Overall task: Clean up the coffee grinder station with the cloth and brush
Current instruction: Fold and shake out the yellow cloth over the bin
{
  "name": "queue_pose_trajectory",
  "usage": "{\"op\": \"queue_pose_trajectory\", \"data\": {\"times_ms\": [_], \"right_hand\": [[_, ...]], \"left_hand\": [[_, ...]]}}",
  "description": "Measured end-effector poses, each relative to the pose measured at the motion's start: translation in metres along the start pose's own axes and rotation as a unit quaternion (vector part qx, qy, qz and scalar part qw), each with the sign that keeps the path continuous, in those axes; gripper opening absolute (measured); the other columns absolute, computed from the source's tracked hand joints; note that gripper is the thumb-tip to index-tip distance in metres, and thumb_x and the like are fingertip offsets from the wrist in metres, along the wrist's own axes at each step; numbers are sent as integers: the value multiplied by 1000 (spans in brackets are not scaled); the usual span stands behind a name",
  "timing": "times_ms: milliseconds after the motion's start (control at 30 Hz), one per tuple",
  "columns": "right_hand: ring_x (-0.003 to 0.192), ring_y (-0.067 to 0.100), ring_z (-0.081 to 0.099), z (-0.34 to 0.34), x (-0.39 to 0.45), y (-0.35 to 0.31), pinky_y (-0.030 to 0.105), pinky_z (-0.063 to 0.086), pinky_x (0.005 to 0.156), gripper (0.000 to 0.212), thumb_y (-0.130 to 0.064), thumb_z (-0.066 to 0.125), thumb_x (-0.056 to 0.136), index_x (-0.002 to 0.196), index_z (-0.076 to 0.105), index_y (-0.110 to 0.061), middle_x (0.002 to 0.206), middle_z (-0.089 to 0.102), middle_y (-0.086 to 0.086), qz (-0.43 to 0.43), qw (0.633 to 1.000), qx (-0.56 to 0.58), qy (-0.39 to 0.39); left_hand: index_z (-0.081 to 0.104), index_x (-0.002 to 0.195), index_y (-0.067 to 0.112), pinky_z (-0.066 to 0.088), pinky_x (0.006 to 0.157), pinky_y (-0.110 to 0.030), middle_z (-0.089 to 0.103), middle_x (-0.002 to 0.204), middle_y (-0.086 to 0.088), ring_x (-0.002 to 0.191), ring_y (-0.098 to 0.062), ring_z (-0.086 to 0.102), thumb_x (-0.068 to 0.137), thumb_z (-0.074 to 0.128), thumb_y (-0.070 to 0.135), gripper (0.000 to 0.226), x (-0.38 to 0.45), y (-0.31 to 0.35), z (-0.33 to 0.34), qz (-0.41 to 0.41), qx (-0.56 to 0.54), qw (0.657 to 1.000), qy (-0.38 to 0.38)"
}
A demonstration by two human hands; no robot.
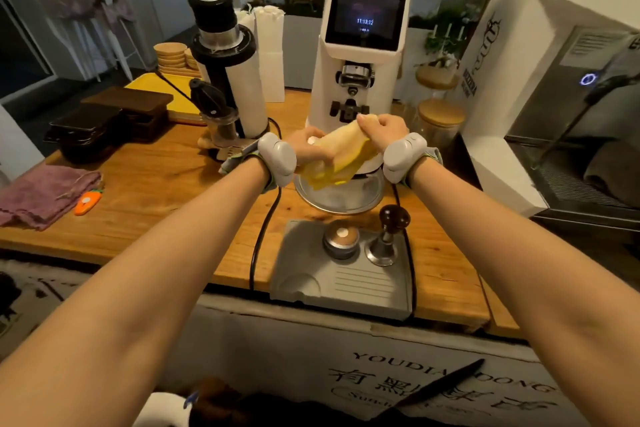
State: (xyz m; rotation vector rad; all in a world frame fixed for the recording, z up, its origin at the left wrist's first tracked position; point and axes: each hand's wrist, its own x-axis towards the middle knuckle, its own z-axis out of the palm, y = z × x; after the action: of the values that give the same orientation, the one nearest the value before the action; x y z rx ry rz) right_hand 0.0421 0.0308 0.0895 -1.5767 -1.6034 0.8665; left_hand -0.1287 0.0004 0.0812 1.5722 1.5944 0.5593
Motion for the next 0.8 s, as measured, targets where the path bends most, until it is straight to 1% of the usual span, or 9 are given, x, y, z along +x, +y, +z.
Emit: {"op": "queue_pose_trajectory", "data": {"times_ms": [67,167,267,333,467,567,667,733,800], "right_hand": [[95,27,57,-8,10,8,32,43,77,47,-43,51,90,112,63,-3,107,62,13,46,999,-21,-5],[114,37,58,-16,17,21,42,49,96,44,-33,56,88,116,61,2,122,62,21,77,996,-33,-27],[120,37,55,-25,20,34,45,46,102,40,-23,58,88,119,60,2,127,59,23,108,992,-38,-62],[125,37,50,-30,21,39,43,41,106,41,-22,53,92,124,56,3,132,54,23,115,988,-68,-83],[124,33,50,-51,25,65,36,42,100,53,-31,58,89,128,50,3,134,53,18,148,976,-149,-64],[125,33,50,-63,22,89,33,43,96,52,-27,64,85,126,53,3,134,54,19,161,979,-116,-46],[124,33,51,-72,19,102,32,44,96,52,-25,66,84,125,54,4,133,54,20,164,979,-111,-41],[124,34,51,-78,20,109,33,44,95,57,-27,70,81,125,53,5,133,54,21,179,978,-101,-22],[125,34,50,-85,19,116,34,43,96,61,-29,71,80,126,52,6,133,53,21,189,976,-104,-11]], "left_hand": [[42,135,16,47,69,-27,49,118,-5,97,-19,50,77,72,27,66,13,2,6,-19,-11,1000,6],[41,132,16,48,60,-26,49,111,-2,86,-15,52,75,74,37,69,28,3,15,-35,-35,999,17],[39,132,14,56,79,-40,50,116,-5,98,-22,55,75,72,42,72,45,6,29,-43,-35,998,14],[39,132,12,54,87,-41,51,123,-8,103,-24,55,77,70,40,69,51,8,38,-38,-32,999,14],[38,134,9,48,84,-36,48,130,-13,100,-22,49,82,67,32,63,66,18,63,-30,-23,999,-3],[37,137,7,40,81,-31,46,136,-15,108,-25,48,87,62,25,58,78,25,83,-23,3,1000,-12],[34,139,4,45,94,-37,43,140,-17,113,-25,48,90,58,16,56,85,33,102,-21,-14,1000,-19],[29,144,3,40,105,-42,38,145,-18,128,-31,44,91,55,12,59,90,38,112,-32,-25,999,-18],[27,145,2,40,107,-42,37,146,-20,132,-35,42,91,56,10,61,94,42,120,-39,-25,999,-23]]}}
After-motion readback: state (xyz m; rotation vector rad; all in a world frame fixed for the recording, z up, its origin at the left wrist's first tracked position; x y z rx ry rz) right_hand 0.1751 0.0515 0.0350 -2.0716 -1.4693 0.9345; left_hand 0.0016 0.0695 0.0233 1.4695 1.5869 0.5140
